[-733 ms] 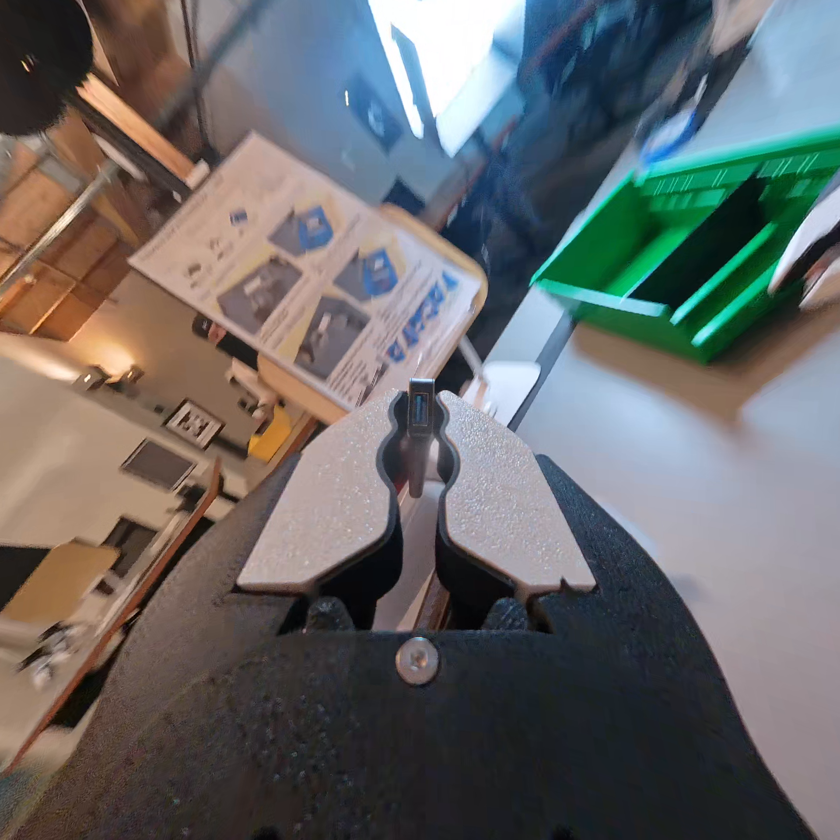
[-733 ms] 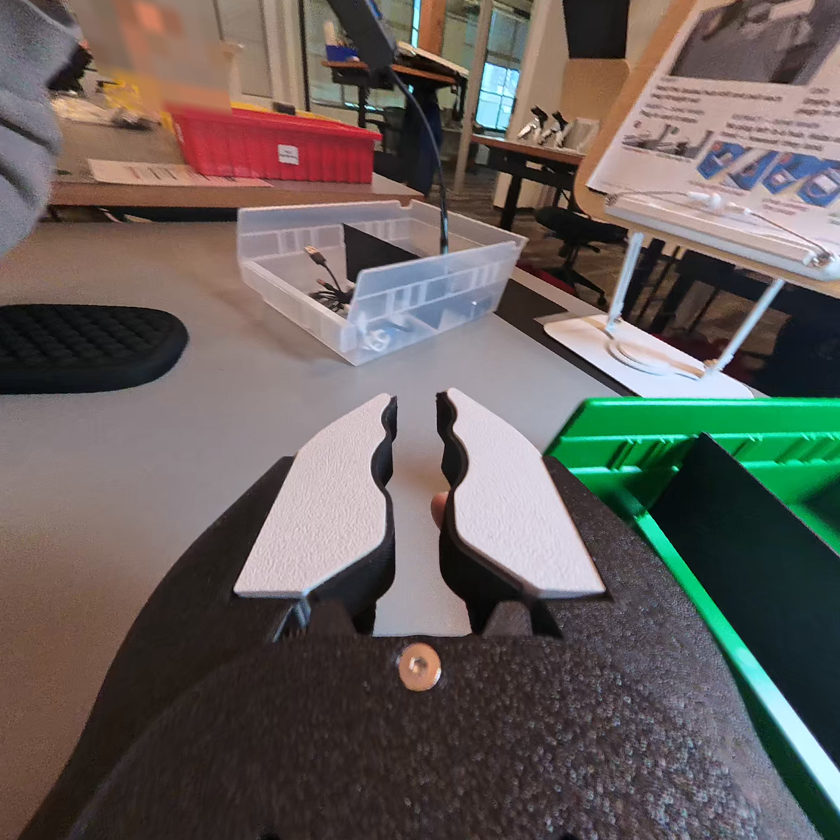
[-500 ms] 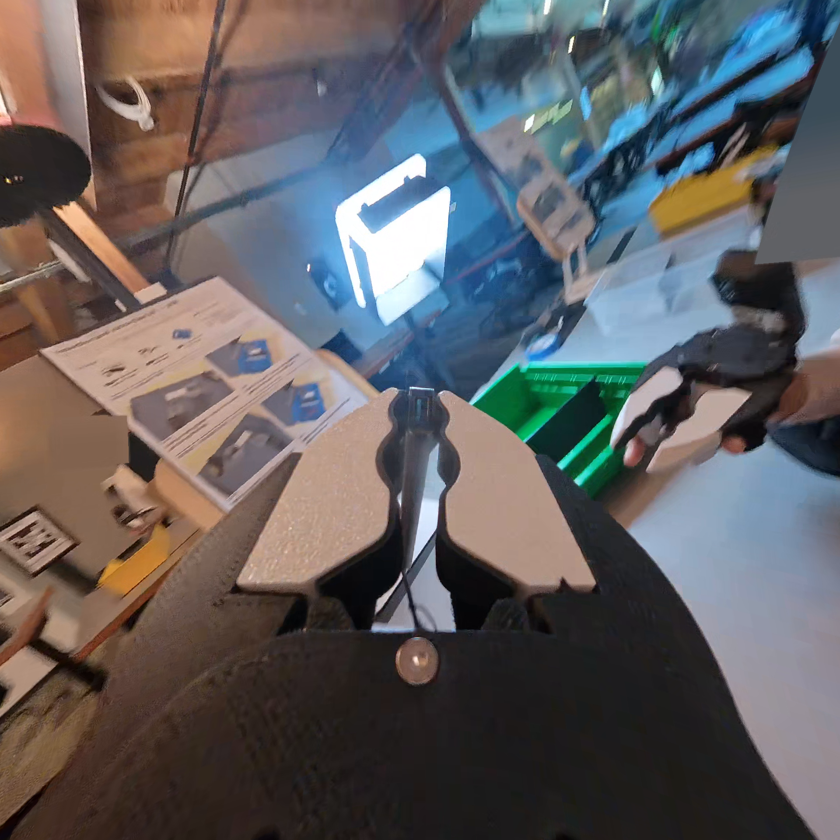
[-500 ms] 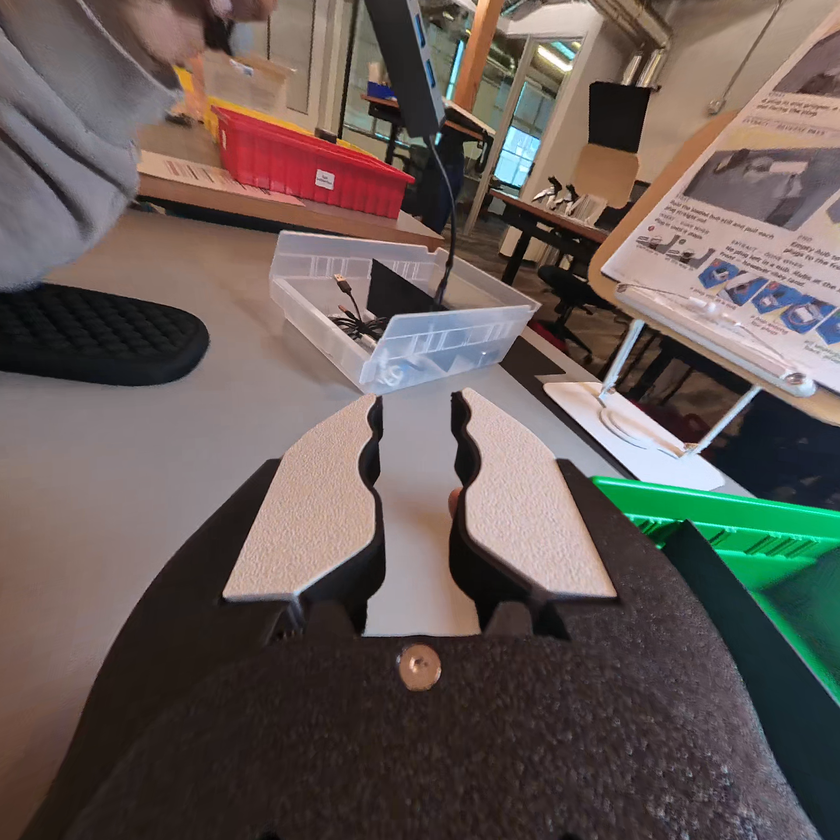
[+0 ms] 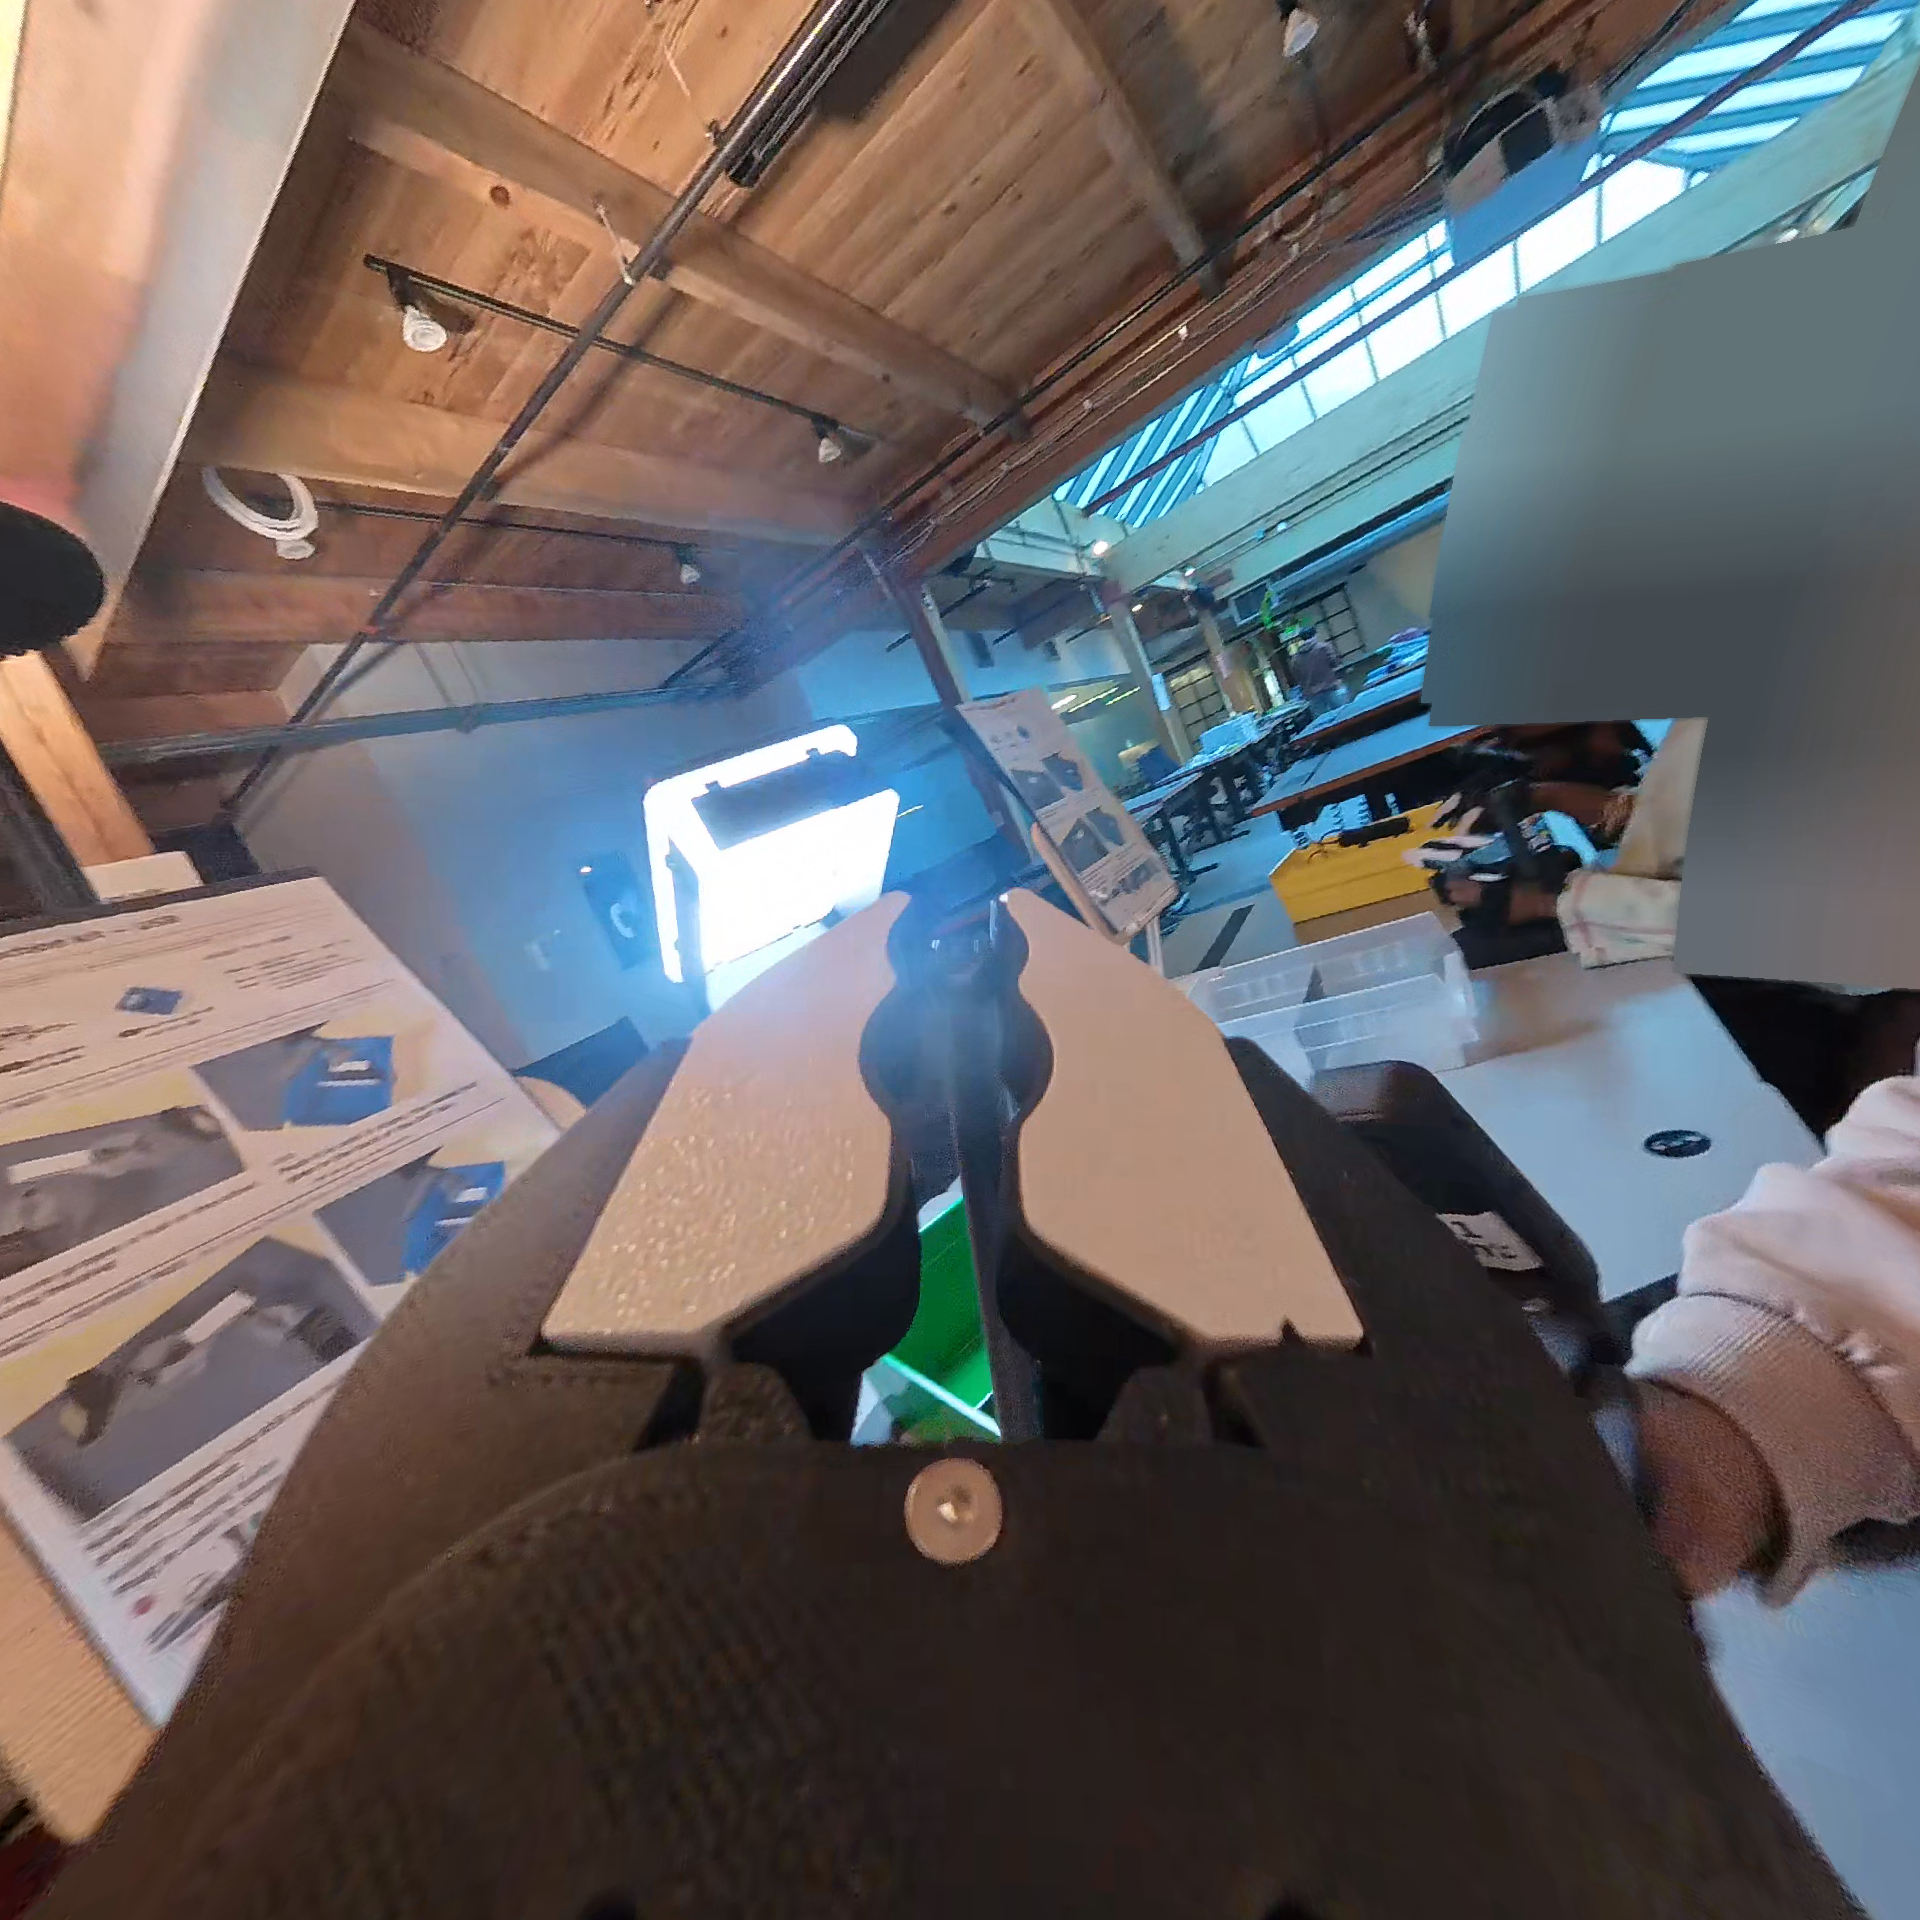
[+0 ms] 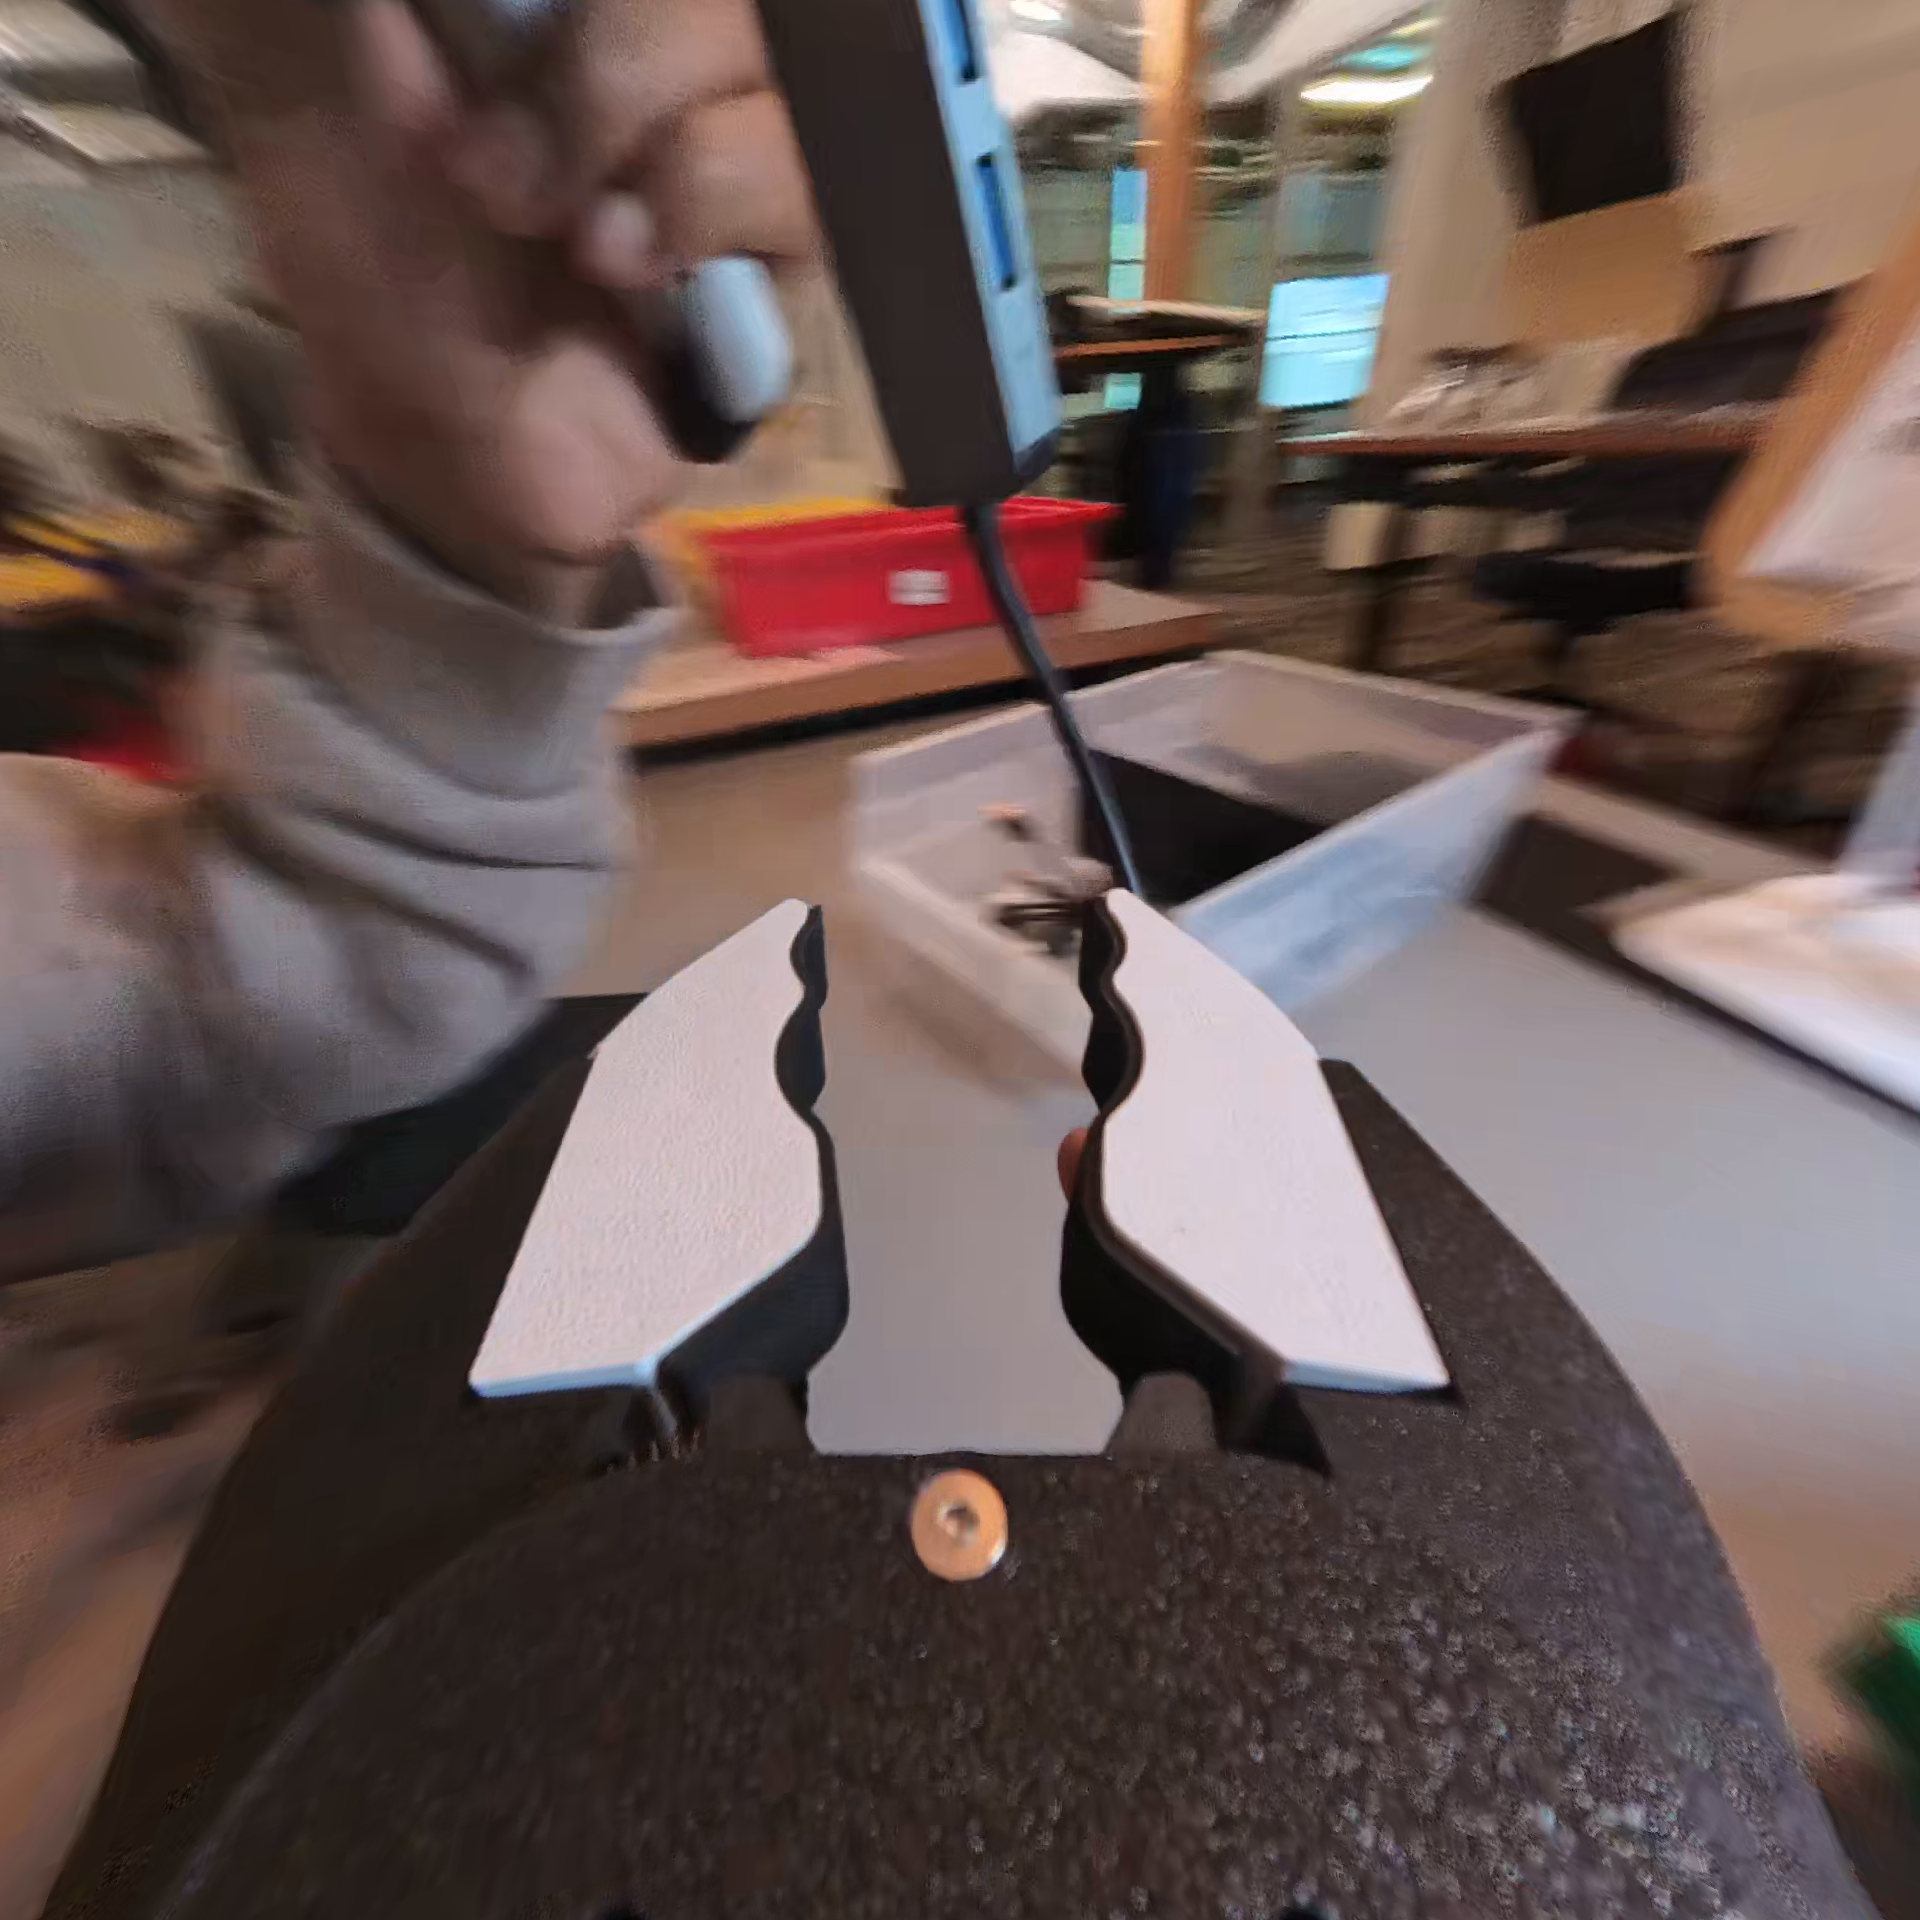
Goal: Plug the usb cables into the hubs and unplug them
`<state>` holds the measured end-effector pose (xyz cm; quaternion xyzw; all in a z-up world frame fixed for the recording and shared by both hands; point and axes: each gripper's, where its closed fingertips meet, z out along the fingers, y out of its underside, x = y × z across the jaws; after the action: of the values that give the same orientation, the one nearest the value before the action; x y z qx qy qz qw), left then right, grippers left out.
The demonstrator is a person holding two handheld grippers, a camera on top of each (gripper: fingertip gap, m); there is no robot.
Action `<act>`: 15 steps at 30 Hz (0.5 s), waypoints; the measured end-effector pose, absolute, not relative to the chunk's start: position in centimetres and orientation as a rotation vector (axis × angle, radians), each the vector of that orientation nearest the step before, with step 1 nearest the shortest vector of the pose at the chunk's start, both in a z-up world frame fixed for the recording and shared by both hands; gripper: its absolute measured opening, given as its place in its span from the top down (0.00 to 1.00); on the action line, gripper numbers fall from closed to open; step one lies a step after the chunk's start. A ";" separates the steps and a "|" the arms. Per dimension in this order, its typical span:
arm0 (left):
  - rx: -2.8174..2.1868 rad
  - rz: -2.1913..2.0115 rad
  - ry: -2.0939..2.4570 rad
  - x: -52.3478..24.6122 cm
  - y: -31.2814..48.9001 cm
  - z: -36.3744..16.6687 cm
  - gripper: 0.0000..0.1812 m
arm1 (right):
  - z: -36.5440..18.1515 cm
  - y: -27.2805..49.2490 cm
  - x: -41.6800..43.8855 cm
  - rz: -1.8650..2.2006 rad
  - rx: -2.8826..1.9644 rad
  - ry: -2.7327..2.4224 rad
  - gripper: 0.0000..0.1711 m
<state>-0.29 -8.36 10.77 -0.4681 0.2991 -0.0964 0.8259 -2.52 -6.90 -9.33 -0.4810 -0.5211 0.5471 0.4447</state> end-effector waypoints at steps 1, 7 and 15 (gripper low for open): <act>-0.990 -0.218 0.639 0.2 -8.4 10.7 0.93 | -9.1 -4.8 -2.8 1.138 -1.195 -1.271 0.72; -0.998 -0.333 0.635 1.4 -8.8 9.1 0.94 | -9.3 -1.3 -2.2 0.950 -1.266 -1.281 0.74; -1.077 -0.458 0.633 2.5 -7.9 5.6 0.94 | -12.6 -4.3 -3.5 0.559 -0.961 -1.610 1.00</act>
<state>2.53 -7.89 5.60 -0.4996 0.2938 -0.2123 0.7868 -3.47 -4.26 -12.65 -0.4075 -0.6824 0.2372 0.5585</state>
